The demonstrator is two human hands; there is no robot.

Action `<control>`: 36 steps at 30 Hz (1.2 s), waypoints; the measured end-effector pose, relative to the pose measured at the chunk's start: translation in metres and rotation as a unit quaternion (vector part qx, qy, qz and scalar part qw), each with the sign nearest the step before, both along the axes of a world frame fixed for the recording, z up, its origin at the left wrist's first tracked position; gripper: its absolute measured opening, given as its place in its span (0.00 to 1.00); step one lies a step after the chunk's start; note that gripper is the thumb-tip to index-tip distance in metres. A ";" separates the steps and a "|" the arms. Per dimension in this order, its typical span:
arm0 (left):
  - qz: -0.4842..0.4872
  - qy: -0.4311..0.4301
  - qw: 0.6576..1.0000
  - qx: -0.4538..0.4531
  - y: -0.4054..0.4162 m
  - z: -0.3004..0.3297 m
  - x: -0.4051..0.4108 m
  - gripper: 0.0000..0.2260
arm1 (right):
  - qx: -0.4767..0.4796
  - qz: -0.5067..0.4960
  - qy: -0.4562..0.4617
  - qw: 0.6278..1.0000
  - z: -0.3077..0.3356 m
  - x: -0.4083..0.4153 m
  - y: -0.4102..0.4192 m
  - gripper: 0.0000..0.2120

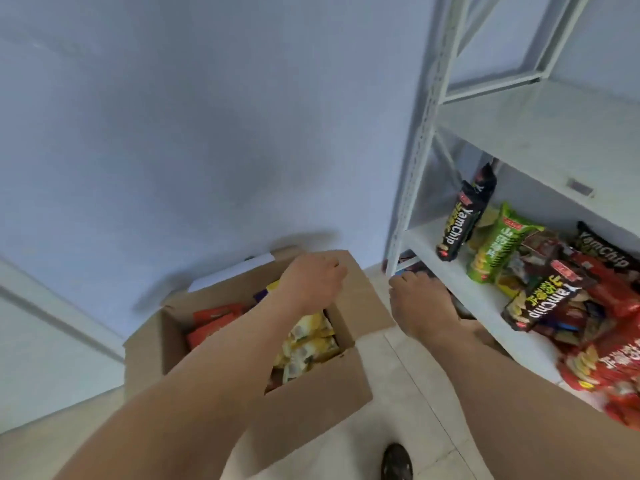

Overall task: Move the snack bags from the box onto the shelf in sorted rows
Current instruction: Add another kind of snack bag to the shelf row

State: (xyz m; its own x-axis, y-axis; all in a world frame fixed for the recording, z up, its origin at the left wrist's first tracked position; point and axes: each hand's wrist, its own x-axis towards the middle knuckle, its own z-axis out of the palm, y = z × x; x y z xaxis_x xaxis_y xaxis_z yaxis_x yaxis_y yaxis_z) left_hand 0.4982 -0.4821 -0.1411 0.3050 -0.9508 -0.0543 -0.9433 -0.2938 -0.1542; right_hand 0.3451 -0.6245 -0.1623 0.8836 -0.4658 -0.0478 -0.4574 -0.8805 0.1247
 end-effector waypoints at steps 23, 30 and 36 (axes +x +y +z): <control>0.365 0.257 0.893 -0.064 0.169 -0.290 0.214 0.15 | 0.373 -0.242 0.027 0.895 -0.273 0.260 0.088 0.26; 0.391 0.327 0.856 -0.087 0.134 -0.406 0.231 0.16 | 0.455 -0.321 -0.001 0.830 -0.398 0.290 0.047 0.42; 0.473 0.417 0.756 -0.173 0.106 -0.454 0.240 0.14 | 0.436 -0.364 -0.011 0.823 -0.455 0.293 0.038 0.58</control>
State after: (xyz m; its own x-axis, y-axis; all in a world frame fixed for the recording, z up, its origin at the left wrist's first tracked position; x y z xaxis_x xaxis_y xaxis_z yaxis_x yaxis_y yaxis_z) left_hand 0.7378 -0.3761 -0.5955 0.8553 -0.3286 -0.4006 -0.0115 -0.7850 0.6193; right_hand 0.6380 -0.5864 -0.6174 0.3916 -0.6686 -0.6321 -0.8966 -0.1230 -0.4254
